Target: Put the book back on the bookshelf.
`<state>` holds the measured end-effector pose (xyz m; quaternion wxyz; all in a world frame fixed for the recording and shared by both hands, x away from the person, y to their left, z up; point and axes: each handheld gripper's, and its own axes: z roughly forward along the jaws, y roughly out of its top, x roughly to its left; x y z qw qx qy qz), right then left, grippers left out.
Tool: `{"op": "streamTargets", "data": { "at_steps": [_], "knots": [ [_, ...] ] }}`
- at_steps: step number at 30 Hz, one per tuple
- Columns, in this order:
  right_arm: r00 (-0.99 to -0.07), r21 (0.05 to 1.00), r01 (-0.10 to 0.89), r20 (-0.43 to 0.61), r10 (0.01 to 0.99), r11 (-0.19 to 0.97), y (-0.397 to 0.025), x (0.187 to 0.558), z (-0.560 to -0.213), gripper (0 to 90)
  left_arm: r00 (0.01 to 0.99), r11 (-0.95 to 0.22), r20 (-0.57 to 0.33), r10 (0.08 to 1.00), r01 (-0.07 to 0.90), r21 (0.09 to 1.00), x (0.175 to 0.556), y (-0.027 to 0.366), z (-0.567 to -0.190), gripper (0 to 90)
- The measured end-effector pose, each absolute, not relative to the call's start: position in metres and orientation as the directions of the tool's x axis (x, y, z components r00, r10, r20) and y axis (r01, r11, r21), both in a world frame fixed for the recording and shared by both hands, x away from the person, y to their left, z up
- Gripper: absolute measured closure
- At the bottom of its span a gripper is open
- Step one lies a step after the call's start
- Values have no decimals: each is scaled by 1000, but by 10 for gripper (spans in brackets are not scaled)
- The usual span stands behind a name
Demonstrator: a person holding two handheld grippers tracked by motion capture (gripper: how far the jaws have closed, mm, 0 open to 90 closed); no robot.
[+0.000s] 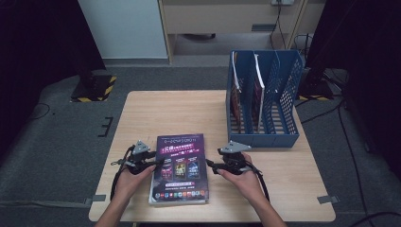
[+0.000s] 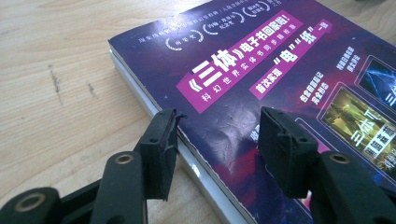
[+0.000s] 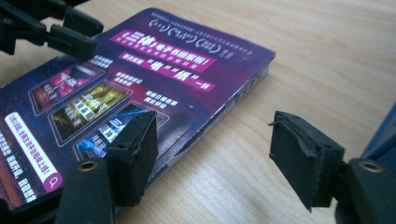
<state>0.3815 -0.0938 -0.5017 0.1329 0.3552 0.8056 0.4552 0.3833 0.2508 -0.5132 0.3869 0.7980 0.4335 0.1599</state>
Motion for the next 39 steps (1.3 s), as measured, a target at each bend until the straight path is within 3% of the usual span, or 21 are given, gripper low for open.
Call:
{"op": "streamTargets", "data": {
  "at_steps": [21,39],
  "knots": [
    [-727,777,548,258,637,311,-82,393,-520,142,598,-362,-46,800,543,758,382,245,-513,407],
    [-754,750,553,265,602,363,-64,394,-533,152,598,-358,-46,800,538,764,382,243,-515,404]
  ]
}}
